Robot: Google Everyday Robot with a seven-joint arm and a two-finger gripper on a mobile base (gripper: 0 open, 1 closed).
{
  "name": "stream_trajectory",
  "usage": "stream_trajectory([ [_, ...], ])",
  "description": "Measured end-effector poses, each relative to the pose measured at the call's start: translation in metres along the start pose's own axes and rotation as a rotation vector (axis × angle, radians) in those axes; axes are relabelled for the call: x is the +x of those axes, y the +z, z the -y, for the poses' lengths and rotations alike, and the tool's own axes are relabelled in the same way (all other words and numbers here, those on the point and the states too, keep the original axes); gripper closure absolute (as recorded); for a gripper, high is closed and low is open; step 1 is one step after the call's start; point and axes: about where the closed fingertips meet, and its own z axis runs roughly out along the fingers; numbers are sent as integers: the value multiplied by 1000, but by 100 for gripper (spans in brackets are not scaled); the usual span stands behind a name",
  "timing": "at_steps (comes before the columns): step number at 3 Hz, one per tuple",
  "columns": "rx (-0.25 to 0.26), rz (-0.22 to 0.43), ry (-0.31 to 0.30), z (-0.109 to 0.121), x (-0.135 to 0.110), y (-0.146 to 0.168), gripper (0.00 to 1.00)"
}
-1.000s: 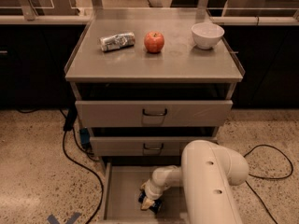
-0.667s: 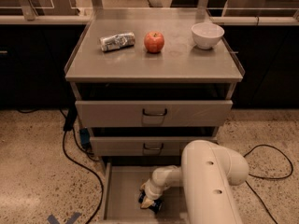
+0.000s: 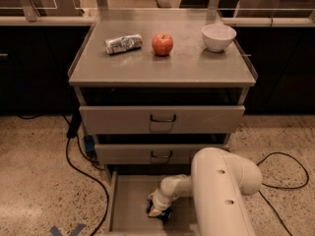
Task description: Pick pepsi can from bottom drawer and place on counter
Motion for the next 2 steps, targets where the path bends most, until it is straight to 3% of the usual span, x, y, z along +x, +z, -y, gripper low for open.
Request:
stream_trajectory([
  [1,2,-2,-2,0,-1,-2,100],
  [2,20,-16,-25,-1,-15,-27,100],
])
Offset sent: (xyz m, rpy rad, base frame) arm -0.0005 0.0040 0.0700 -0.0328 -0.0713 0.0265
